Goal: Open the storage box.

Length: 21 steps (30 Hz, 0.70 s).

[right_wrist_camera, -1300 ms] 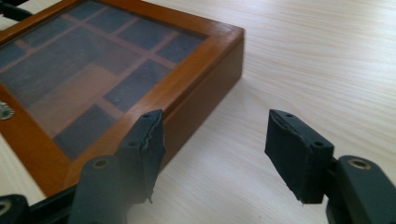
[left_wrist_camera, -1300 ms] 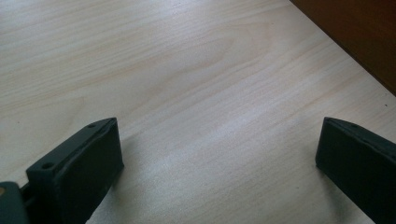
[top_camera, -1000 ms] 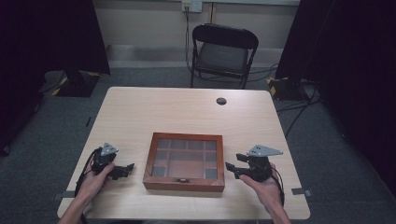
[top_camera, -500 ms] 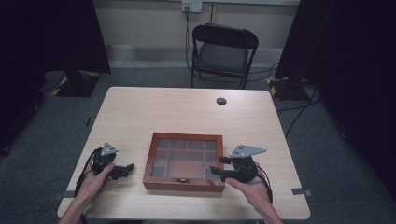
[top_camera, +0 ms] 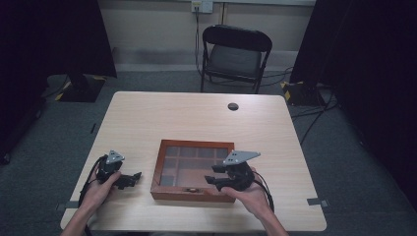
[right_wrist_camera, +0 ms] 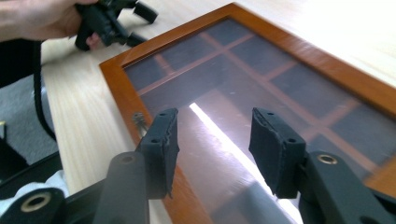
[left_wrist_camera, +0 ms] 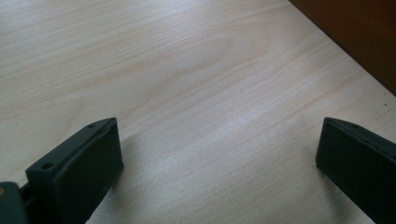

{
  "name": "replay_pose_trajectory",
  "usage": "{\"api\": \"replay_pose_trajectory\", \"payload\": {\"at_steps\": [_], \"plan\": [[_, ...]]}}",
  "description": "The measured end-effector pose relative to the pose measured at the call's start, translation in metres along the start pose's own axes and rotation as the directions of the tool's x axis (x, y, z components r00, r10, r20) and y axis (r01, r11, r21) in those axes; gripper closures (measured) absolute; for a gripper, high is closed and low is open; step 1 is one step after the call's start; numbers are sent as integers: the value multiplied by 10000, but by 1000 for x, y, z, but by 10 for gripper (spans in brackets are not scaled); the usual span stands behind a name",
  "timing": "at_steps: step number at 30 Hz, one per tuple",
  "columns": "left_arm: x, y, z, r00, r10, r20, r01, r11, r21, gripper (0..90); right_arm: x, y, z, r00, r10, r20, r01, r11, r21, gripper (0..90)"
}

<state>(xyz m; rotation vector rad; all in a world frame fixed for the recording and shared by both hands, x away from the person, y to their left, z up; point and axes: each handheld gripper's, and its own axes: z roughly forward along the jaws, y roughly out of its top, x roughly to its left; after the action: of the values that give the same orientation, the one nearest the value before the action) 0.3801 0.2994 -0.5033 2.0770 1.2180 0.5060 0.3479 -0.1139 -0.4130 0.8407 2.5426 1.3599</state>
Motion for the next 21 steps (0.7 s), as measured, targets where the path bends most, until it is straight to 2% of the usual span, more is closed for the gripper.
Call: {"api": "replay_pose_trajectory", "payload": {"at_steps": [5, 16, 18, 19, 21], "plan": [[1, 1, 0, 10000, 85, 16, -85, 10000, -13, 0, 9, 5, 15, 9983, -325, -483, 332, 9994, 134, 565], [1, 1, 1, 10000, 43, 52, -42, 10000, -71, 0, 20, 1, 32, 9935, -540, -1002, 590, 9971, 478, 617], [1, 1, 1, 10000, 44, 52, -44, 10000, -71, 0, 21, 1, 35, 9921, -526, -1136, 589, 9969, 525, 633], [1, 1, 1, 10000, 46, 51, -46, 10000, -68, 0, 23, 0, 38, 9895, -688, -1274, 772, 9951, 624, 660], [1, 1, 1, 10000, 41, 53, -41, 10000, -71, 0, 25, -1, 42, 9882, -733, -1347, 838, 9937, 739, 685]]}}
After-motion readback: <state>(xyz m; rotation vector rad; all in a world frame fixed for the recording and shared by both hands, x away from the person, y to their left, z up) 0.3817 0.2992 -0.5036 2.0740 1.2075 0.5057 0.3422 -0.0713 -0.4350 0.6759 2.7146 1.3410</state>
